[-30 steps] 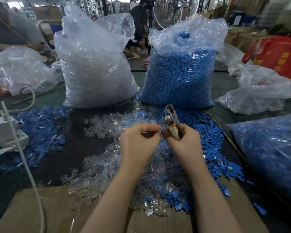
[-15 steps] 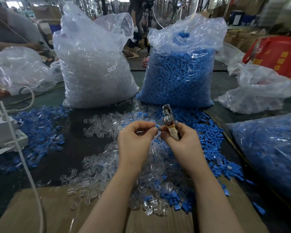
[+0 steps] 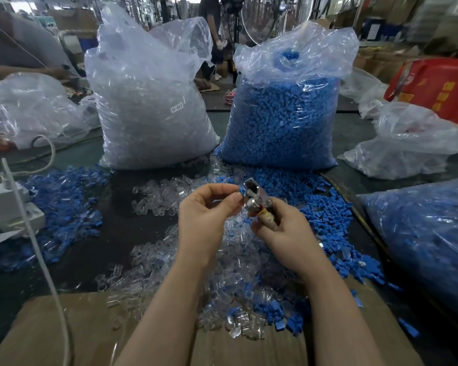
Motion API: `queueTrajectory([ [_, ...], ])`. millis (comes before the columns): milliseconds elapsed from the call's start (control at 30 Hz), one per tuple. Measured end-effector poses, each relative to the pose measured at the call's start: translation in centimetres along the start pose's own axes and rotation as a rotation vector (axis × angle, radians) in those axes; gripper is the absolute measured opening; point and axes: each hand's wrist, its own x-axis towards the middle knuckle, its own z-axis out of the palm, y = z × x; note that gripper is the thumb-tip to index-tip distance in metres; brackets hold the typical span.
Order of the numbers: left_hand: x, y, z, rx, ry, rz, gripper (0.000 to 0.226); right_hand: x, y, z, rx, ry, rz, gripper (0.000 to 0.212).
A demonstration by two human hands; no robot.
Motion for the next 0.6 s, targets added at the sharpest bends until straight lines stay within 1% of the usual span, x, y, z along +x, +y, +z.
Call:
queueTrajectory([
  [167, 0.2, -0.1, -0.3, -0.005, -0.059, 0.002, 0.014, 0.1, 0.6, 0.1, -0.022, -0.011, -0.015, 0.023],
  [333, 0.3, 0.1, -1.0, -0.006, -0.133, 0.001, 0.011, 0.0, 0.6, 0.1, -0.072, -0.025, -0.036, 0.030],
  [467, 0.3, 0.1, -1.2, 0.003, -0.156, 0.005, 0.011, 0.0, 0.7, 0.2, -0.092, -0.040, -0.039, 0.035],
  [600, 0.3, 0.0, -1.3, 0.005, -0.163, 0.005, 0.010, 0.1, 0.8, 0.3, -0.093, -0.018, -0.049, 0.029],
])
